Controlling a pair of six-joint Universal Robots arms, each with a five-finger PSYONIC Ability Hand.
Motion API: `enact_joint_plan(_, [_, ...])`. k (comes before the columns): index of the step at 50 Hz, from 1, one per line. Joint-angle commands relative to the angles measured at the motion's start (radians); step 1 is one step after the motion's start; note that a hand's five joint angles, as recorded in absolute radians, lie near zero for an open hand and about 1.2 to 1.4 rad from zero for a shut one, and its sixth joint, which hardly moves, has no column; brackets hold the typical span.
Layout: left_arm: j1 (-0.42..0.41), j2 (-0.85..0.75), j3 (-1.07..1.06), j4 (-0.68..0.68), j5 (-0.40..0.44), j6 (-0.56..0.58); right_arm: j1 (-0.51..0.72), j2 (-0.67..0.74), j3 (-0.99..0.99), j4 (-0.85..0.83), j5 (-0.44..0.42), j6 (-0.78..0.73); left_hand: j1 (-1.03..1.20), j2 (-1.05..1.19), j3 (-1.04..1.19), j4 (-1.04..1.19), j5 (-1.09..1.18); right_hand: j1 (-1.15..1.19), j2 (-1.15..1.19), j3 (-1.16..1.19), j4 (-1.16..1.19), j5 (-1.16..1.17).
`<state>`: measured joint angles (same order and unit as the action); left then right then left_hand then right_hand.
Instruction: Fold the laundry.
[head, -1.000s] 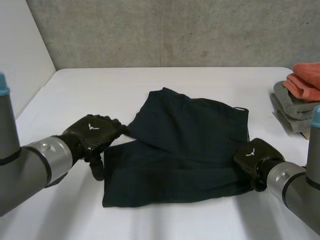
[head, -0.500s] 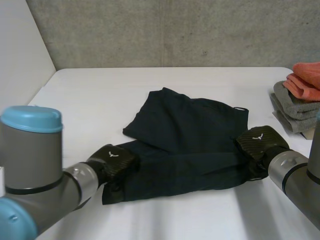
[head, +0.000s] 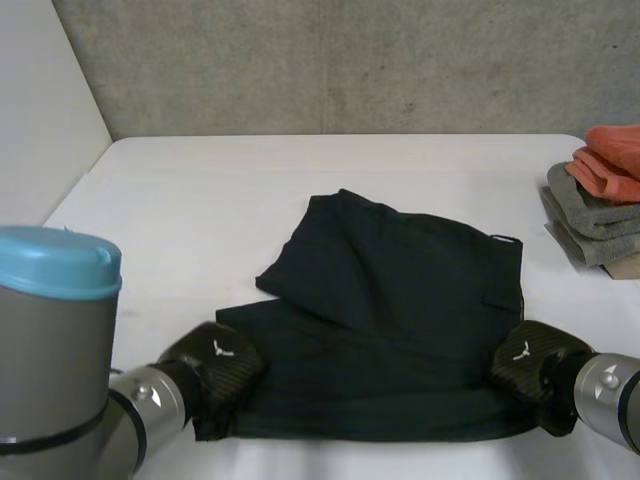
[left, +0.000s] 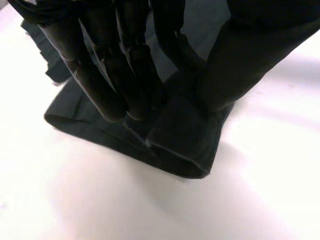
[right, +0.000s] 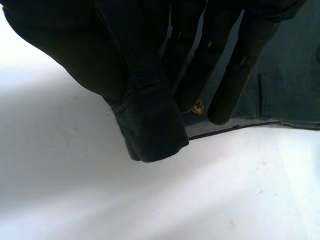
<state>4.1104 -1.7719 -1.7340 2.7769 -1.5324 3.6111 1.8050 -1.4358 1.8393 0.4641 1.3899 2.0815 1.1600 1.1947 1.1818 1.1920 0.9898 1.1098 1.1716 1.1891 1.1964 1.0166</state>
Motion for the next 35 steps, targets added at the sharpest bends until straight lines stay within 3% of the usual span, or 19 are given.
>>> enact_joint_plan(1, [0.039, -0.056, 0.122, 0.072, -0.006, 0.006, 0.016, 0.051, -0.048, -0.119, -0.003, 0.15, 0.236, 0.202, 0.214, 0.204, 0.232, 0.286, 0.225, 0.207, 0.2, 0.205])
enact_joint_plan(8, [0.004, -0.227, 0.391, 0.274, -0.017, -0.003, 0.016, 0.144, -0.198, -0.226, 0.038, 0.324, 0.236, 0.202, 0.214, 0.204, 0.232, 0.286, 0.225, 0.207, 0.2, 0.205])
enact_joint_plan(13, [-0.021, -0.444, 0.717, 0.406, -0.06, 0.001, 0.014, 0.247, -0.346, -0.347, 0.148, 0.414, 0.236, 0.202, 0.214, 0.204, 0.232, 0.286, 0.225, 0.207, 0.2, 0.205])
enact_joint_plan(17, [-0.019, -0.636, 1.008, 0.434, -0.11, 0.026, 0.008, 0.33, -0.434, -0.488, 0.201, 0.45, 0.236, 0.202, 0.214, 0.204, 0.232, 0.286, 0.225, 0.207, 0.2, 0.205])
enact_joint_plan(24, [-0.016, -0.957, 1.467, 0.371, -0.164, 0.083, 0.011, 0.504, -0.554, -0.778, 0.216, 0.437, 0.236, 0.202, 0.214, 0.204, 0.232, 0.286, 0.225, 0.207, 0.2, 0.205])
enact_joint_plan(25, [-0.015, -0.981, 1.497, 0.365, -0.16, 0.084, 0.011, 0.526, -0.569, -0.803, 0.216, 0.431, 0.236, 0.202, 0.214, 0.204, 0.232, 0.161, 0.099, 0.082, 0.075, 0.08])
enact_joint_plan(26, [-0.016, -1.003, 1.524, 0.362, -0.152, 0.083, 0.014, 0.546, -0.584, -0.829, 0.218, 0.422, 0.236, 0.202, 0.214, 0.204, 0.232, -0.183, -0.245, -0.262, -0.27, -0.264])
enact_joint_plan(27, [-0.019, -1.039, 1.559, 0.36, -0.129, 0.08, 0.017, 0.587, -0.615, -0.861, 0.228, 0.396, 0.236, 0.202, 0.214, 0.204, 0.232, -0.935, -0.997, -1.015, -1.022, -1.017])
enact_joint_plan(28, [-0.021, -1.052, 1.57, 0.36, -0.112, 0.075, 0.022, 0.606, -0.627, -0.867, 0.241, 0.379, -0.016, -0.051, -0.038, -0.048, -0.021, -0.935, -0.997, -1.015, -1.022, -1.017])
enact_joint_plan(30, [-0.025, -1.066, 1.574, 0.36, -0.074, 0.063, 0.025, 0.636, -0.655, -0.874, 0.267, 0.341, -0.813, -0.848, -0.835, -0.845, -0.818, -0.935, -0.997, -1.015, -1.022, -1.017])
enact_joint_plan(31, [-0.033, -1.066, 1.562, 0.363, -0.052, 0.054, 0.027, 0.65, -0.669, -0.875, 0.287, 0.312, -0.985, -1.02, -1.007, -1.017, -0.99, -0.935, -0.997, -1.015, -1.022, -1.017])
enact_joint_plan(35, [-0.047, -1.017, 1.489, 0.391, -0.051, 0.018, 0.03, 0.641, -0.672, -0.874, 0.314, 0.31, -0.985, -1.02, -1.007, -1.017, -0.99, -0.935, -0.997, -1.015, -1.022, -1.017])
